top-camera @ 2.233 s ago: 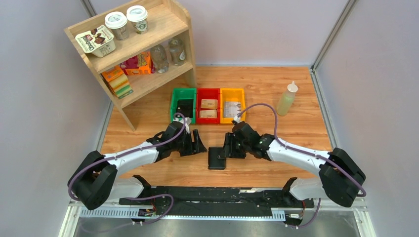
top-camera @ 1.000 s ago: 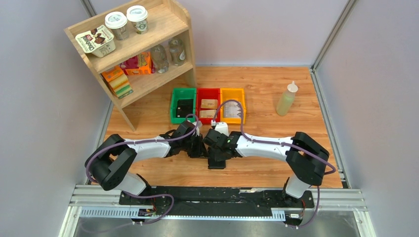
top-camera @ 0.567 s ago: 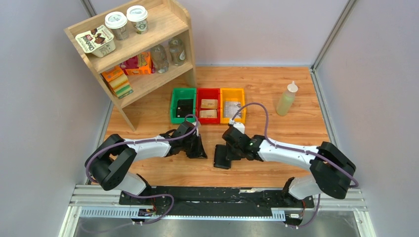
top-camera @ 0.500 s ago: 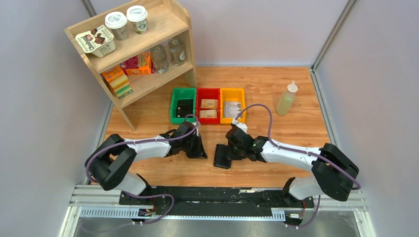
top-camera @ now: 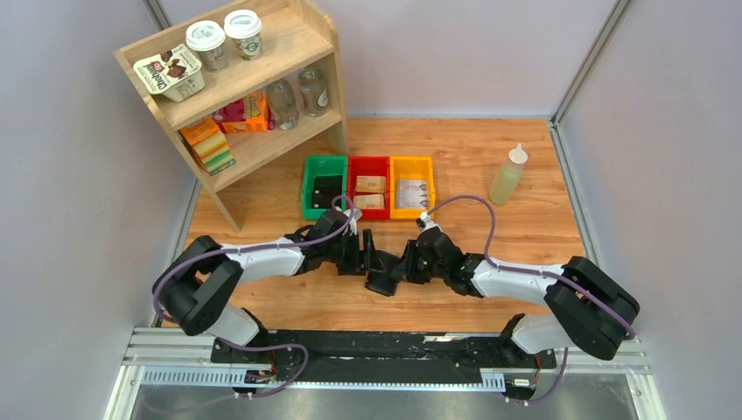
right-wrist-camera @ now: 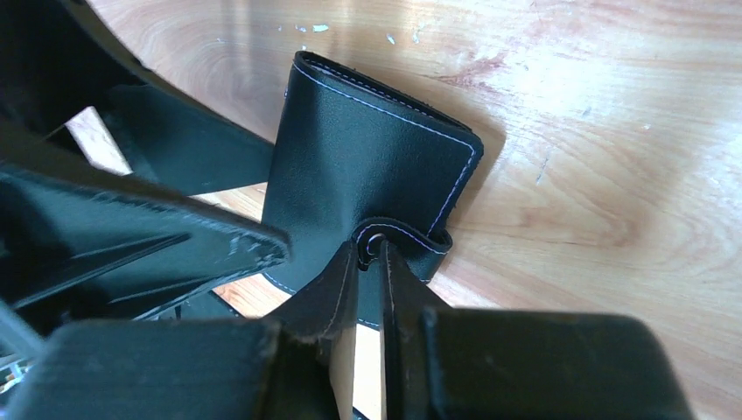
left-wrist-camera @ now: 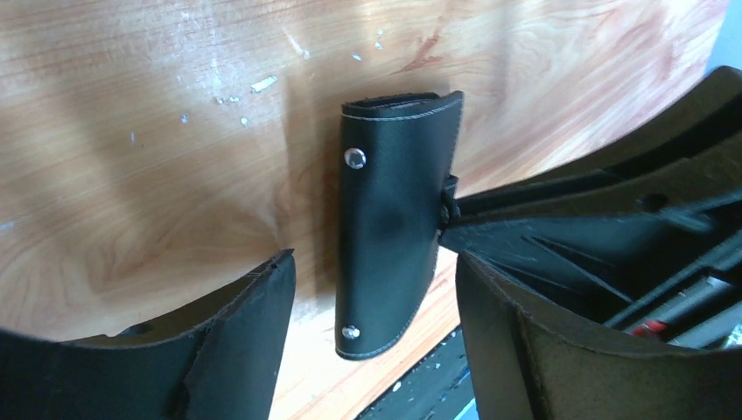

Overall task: Take the credit cards out of the card holder
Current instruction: Open the card holder at the center of the board.

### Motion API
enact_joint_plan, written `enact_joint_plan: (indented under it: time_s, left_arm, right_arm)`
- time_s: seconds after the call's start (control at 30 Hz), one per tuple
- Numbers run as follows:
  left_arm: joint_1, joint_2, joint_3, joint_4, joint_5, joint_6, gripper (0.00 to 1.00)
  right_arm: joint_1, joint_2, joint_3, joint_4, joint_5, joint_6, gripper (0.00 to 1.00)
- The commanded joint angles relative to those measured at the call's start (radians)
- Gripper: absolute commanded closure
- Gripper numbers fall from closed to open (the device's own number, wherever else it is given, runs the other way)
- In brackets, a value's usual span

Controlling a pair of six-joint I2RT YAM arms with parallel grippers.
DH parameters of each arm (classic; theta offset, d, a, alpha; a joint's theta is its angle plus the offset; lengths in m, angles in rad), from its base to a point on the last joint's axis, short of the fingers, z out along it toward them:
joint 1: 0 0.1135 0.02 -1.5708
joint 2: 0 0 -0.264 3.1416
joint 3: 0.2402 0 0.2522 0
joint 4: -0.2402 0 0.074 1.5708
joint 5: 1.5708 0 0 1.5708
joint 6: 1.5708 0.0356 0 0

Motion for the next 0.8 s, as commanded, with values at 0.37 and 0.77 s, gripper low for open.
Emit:
enact_joint_plan:
  time_s: [0.37, 0.77]
  left_arm:
    - [-0.007, 0.032, 0.029, -0.011, -0.029, 0.007, 1.00]
    - [-0.006, -0.062, -0.049, 0.004, -0.140, -0.055, 0.98]
  right_arm:
    - [-0.060, -0.104, -0.119, 0.083, -0.017, 0.038, 1.00]
    - [-0.096, -0.241, -0.139, -0.158, 0.092, 0.071, 0.65]
